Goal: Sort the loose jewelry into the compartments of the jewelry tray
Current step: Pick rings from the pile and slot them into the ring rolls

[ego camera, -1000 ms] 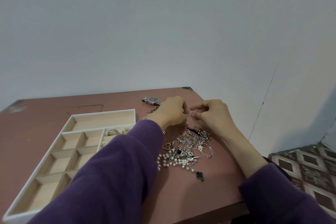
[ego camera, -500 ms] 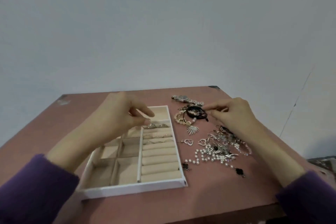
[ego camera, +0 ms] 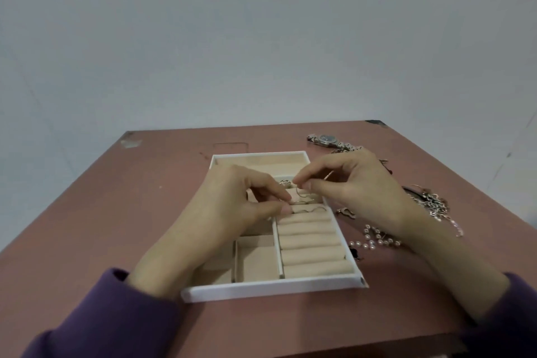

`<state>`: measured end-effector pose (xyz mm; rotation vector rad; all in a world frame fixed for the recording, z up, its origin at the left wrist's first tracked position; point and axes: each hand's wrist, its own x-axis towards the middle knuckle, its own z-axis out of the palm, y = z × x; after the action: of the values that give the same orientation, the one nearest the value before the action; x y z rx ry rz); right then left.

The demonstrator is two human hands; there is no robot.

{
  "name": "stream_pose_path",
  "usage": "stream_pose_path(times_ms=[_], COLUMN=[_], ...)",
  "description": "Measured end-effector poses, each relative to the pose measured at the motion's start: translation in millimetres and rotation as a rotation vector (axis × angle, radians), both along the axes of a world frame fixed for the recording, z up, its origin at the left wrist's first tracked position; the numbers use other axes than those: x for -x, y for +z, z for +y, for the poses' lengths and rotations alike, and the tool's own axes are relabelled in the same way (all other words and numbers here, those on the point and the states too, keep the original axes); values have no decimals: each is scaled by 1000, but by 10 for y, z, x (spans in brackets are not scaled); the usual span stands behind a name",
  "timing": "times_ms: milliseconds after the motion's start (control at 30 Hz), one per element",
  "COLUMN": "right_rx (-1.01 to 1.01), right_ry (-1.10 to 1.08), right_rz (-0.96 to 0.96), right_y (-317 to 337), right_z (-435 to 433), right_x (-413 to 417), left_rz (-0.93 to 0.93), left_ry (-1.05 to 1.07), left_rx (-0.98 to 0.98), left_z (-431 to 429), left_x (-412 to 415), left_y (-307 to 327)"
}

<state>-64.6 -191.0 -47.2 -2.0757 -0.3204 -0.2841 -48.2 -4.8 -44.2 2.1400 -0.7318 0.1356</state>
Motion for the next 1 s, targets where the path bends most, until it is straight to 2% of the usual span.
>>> stream_pose_path(times_ms=[267,1000], right_rx=[-6,-52], right_ry=[-22,83], right_rz=[-8,66], right_y=[-19,51], right_z=[-13,19], right_x=[-28,99], left_rz=[33,-85], left_ry=[-14,-51], left_rx=[63,-156], left_z=[10,12], left_x=[-20,-20], left_y=[-3,-62])
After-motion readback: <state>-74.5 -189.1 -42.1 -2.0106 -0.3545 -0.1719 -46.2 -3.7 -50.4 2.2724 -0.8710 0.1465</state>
